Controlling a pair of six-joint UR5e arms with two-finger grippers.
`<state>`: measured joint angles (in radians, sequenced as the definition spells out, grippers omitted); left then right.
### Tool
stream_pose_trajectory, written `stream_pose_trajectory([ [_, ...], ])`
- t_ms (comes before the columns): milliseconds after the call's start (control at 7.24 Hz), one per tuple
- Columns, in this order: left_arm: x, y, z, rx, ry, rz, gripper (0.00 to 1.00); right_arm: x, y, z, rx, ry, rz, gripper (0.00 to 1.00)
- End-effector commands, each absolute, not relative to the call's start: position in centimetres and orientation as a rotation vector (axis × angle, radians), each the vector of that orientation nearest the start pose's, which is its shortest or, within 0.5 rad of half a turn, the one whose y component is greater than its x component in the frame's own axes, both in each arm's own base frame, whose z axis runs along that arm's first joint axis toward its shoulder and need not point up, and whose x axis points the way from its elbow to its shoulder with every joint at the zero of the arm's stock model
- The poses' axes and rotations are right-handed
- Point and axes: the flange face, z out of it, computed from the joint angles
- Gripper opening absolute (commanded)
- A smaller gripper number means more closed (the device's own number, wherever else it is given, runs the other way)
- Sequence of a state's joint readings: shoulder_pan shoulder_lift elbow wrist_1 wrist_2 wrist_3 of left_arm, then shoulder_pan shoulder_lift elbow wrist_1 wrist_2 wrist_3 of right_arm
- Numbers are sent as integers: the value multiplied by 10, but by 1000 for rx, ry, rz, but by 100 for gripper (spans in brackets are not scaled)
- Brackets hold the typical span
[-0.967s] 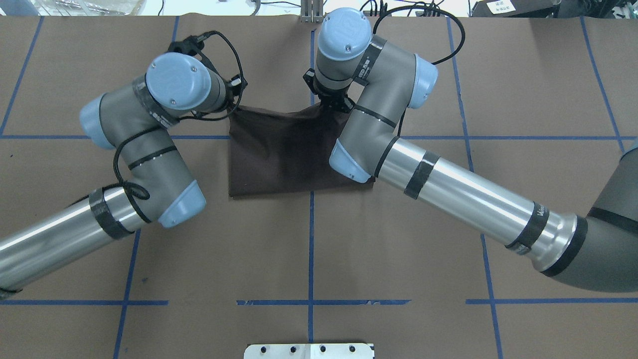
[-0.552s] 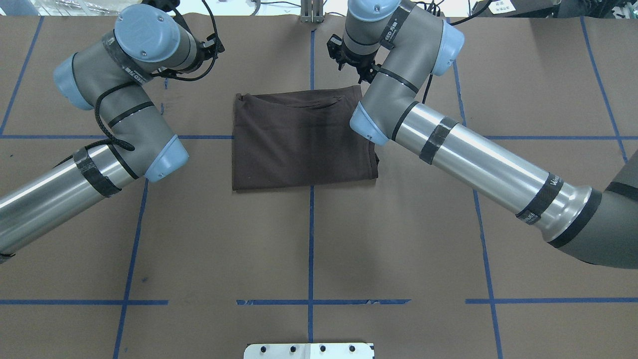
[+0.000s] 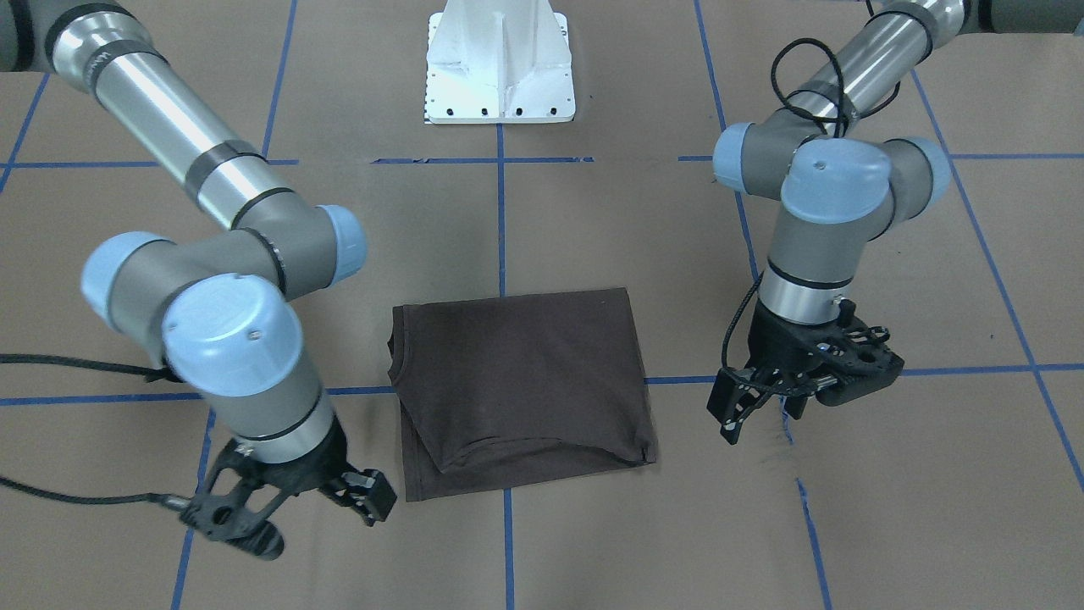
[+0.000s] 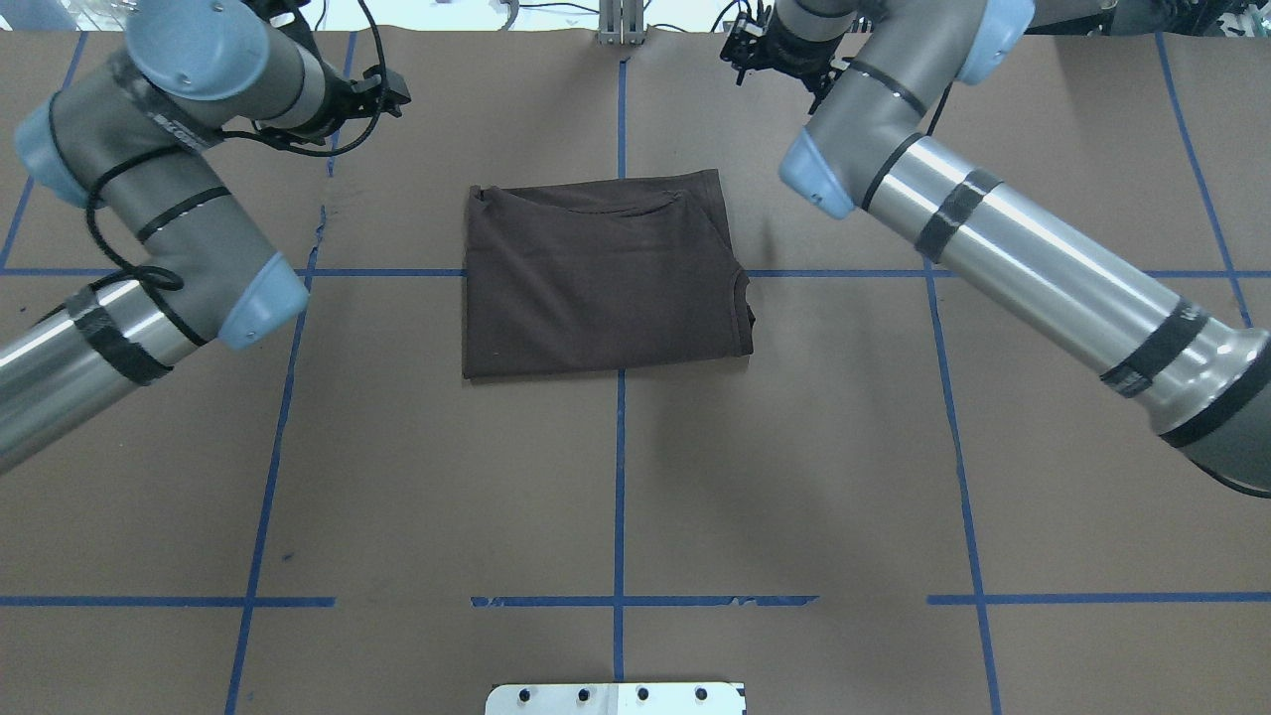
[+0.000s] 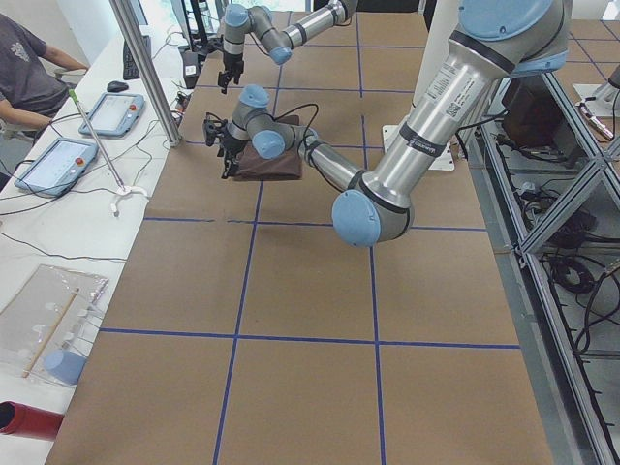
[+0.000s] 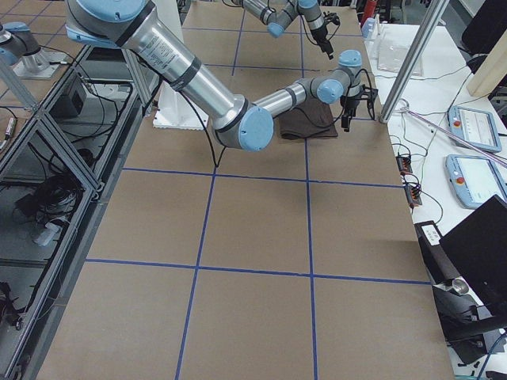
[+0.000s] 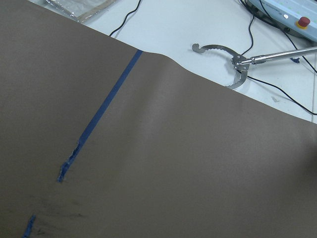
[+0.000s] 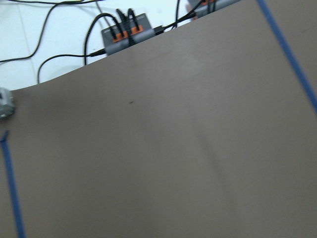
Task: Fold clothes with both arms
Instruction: 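Release the folded shirt and raise both grippers away from it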
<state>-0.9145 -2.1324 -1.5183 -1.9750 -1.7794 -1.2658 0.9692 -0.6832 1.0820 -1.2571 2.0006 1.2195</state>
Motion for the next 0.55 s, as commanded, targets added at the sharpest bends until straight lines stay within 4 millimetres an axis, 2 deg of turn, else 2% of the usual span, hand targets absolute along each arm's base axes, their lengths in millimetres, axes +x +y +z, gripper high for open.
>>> stream_pose_trajectory([
  [0,235,-597,353,389,875,-284,100,-222,-712,410,163,-789,157,100],
  [138,186,-583,386,431,817,-202,100,-143,-699,465,168,-790,73,100],
  [276,136,-573,423,452,764,-110,100,-73,-674,529,160,-810,5,100],
  [414,72,-554,466,444,758,6,100,-6,-643,580,169,-830,-16,100],
])
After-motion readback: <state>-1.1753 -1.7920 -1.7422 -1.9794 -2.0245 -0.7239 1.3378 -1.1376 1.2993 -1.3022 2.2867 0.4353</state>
